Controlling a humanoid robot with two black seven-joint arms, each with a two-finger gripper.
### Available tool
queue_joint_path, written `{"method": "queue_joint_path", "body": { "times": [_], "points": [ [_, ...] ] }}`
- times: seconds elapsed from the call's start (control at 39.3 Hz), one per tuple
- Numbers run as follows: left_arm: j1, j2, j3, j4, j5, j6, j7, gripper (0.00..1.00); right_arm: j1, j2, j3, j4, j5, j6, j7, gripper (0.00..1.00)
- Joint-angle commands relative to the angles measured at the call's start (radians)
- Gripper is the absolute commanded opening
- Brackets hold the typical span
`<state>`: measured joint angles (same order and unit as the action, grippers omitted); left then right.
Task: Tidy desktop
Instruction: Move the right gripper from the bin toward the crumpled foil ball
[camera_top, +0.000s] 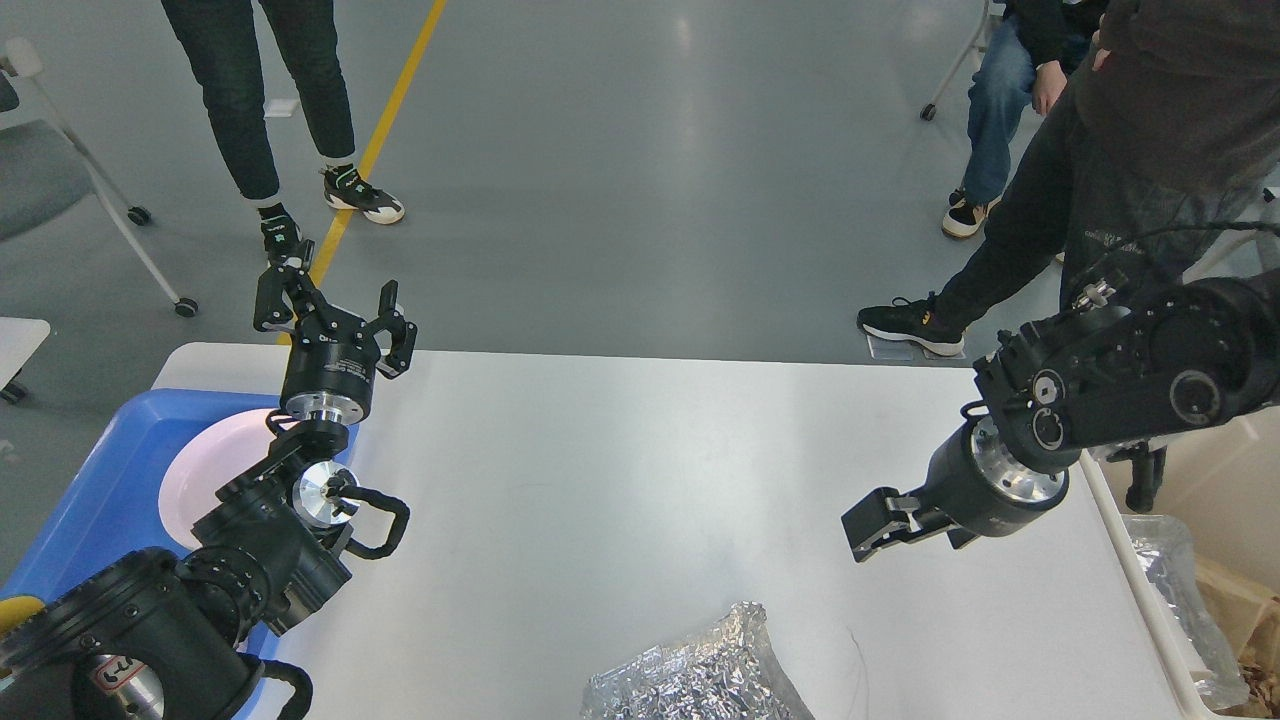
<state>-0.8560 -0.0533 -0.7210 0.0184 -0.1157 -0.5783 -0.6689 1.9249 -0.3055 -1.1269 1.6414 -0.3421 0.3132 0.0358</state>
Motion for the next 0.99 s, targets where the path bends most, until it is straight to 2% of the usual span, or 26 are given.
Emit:
{"method": "queue_joint_path", "body": {
  "times": [0.0,0.81,0.97],
  "points": [
    [0.000,0.001,0.000,0.000,0.001,0.000,0.000,0.97,-0.012,-0.024,0.009,0.070,-0.017,-0.002,0.001,1.00],
    [0.000,0.000,0.000,0.000,0.001,0.000,0.000,0.97,-0.213,-0.007,0.171,0.081,-0.005,-0.005,-0.001,1.00],
    [0.000,0.000,0.000,0.000,-0.001,0.000,0.000,0.97,-0.222,-0.006,0.185,0.075,-0.005,-0.057,-0.007,1.00]
  ]
}}
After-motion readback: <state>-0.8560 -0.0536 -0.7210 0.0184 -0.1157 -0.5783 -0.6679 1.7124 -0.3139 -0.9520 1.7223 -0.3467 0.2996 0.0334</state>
